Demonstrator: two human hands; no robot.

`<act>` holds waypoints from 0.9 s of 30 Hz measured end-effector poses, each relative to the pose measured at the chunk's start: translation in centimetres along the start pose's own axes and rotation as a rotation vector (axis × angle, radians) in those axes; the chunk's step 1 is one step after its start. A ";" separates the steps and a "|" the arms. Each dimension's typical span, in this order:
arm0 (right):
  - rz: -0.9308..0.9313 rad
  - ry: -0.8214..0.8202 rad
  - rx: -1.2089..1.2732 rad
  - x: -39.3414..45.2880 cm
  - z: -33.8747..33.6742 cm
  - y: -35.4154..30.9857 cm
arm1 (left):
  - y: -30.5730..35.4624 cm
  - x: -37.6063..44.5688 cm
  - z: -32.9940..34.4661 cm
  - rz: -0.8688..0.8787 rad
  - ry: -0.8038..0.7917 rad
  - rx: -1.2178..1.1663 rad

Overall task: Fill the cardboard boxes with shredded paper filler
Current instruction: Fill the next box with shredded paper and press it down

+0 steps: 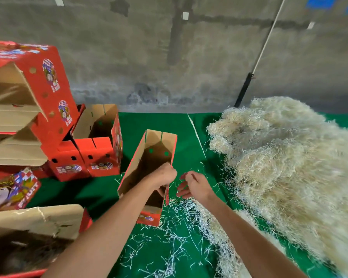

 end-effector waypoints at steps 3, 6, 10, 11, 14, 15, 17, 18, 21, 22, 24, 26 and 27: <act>0.005 0.148 -0.033 1.3 -2.9 2.1 | -0.4 -1.8 1.0 0.014 -0.053 0.195; 0.029 0.193 0.054 2.4 -3.9 3.8 | -1.8 -3.7 2.3 0.001 -0.130 0.355; 0.099 0.294 0.027 1.8 -6.4 5.8 | -4.4 -5.9 2.4 -0.139 -0.157 0.623; 0.139 0.246 0.056 1.6 -6.1 6.7 | -5.1 -6.4 2.1 -0.187 -0.150 0.669; 0.207 0.065 0.207 0.3 -4.3 8.7 | -7.2 -8.4 2.7 -0.324 -0.242 0.740; 0.176 0.019 0.230 -0.2 -3.8 8.7 | -7.6 -9.0 3.1 -0.352 -0.278 0.706; 0.094 -0.046 0.235 -1.2 -3.1 8.5 | -7.6 -9.7 4.0 -0.341 -0.321 0.575; 0.071 -0.059 0.224 -1.6 -3.0 8.5 | -7.0 -9.8 4.3 -0.290 -0.317 0.542; 0.065 -0.033 0.196 -2.7 -3.6 9.0 | -5.6 -10.0 4.9 -0.181 -0.273 0.406; 0.062 -0.034 0.178 -3.2 -3.7 9.0 | -5.8 -9.8 5.3 -0.201 -0.285 0.326; 0.054 -0.035 0.155 -4.6 -3.7 9.0 | -6.2 -8.9 6.2 -0.217 -0.300 0.320; 0.055 0.011 0.156 -6.5 -4.1 9.4 | -6.6 -8.1 7.1 -0.169 -0.302 0.565; 0.047 0.041 0.155 -7.4 -4.3 9.8 | -7.0 -8.0 8.1 -0.162 -0.341 0.656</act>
Point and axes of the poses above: each hand's wrist, its own x-axis towards the middle knuckle, its own z-axis out of the palm, y = z × x, the point moved 10 cm from there along x, towards the middle knuckle, and after that the axes turned 7 degrees about -z, right-handed, at the moved point
